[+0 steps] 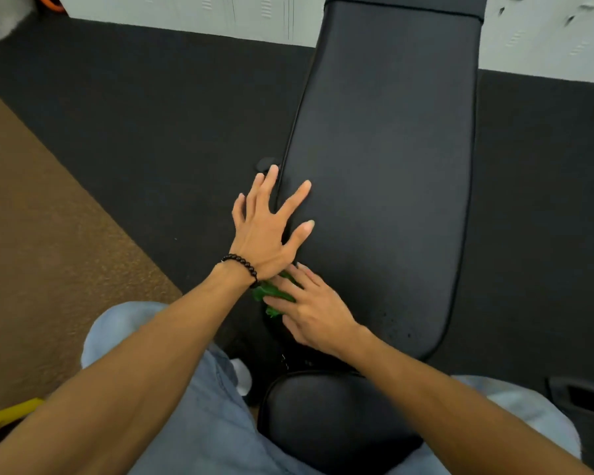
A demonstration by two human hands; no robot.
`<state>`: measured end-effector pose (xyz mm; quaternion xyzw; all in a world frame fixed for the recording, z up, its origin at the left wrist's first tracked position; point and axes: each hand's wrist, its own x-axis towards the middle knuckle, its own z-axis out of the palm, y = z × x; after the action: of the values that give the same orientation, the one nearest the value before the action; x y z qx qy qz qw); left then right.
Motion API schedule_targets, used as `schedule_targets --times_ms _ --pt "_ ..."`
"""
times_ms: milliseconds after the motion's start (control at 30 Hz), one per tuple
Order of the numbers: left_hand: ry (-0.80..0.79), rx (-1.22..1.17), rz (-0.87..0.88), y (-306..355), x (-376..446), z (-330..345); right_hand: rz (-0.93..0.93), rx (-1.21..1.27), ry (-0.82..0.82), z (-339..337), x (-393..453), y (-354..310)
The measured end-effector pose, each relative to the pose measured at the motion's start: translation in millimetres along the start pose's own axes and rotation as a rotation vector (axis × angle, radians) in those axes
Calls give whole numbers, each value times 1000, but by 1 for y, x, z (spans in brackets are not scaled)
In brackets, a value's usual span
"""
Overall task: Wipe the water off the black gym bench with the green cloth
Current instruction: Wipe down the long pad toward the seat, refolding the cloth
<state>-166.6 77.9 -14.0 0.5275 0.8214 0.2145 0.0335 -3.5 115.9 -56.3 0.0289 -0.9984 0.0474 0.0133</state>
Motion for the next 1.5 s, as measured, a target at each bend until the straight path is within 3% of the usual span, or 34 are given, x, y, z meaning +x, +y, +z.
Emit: schedule_targets --times_ms 133,233,267,367,500,533,633,667,767,900,1100,1300,1500 --pt "-169 85 52 2 -14 13 -109 -109 -54 12 -34 -10" --pt "-244 81 7 3 -21 26 163 -70 -4 4 -45 -11" --pt "-241 80 8 2 -18 26 178 -94 14 3 -44 -14" --pt "-242 106 20 2 -18 25 61 -159 20 4 -47 -17" --pt "-247 50 5 4 -16 23 419 -3 140 0 -42 -7" --pt "-250 16 -3 5 -16 22 381 3 130 4 -42 -13" --pt "-313 -103 -45 5 -14 16 -6 -67 -31 10 -44 -13" --pt "-327 -124 -56 5 -15 15 -29 -74 -46 8 -42 -9" --pt "-311 -94 -45 5 -18 15 140 -7 16 8 -31 -19" --pt "-293 -44 -46 8 -22 16 -88 -6 -118 14 -41 -27" --pt "-295 -30 -33 7 -21 21 -79 42 -231 -6 -82 18" --pt "-269 -26 -17 6 -22 21 -52 72 -108 3 -55 -4" --pt "-245 5 -5 4 -23 23 -127 48 -282 -15 -110 41"
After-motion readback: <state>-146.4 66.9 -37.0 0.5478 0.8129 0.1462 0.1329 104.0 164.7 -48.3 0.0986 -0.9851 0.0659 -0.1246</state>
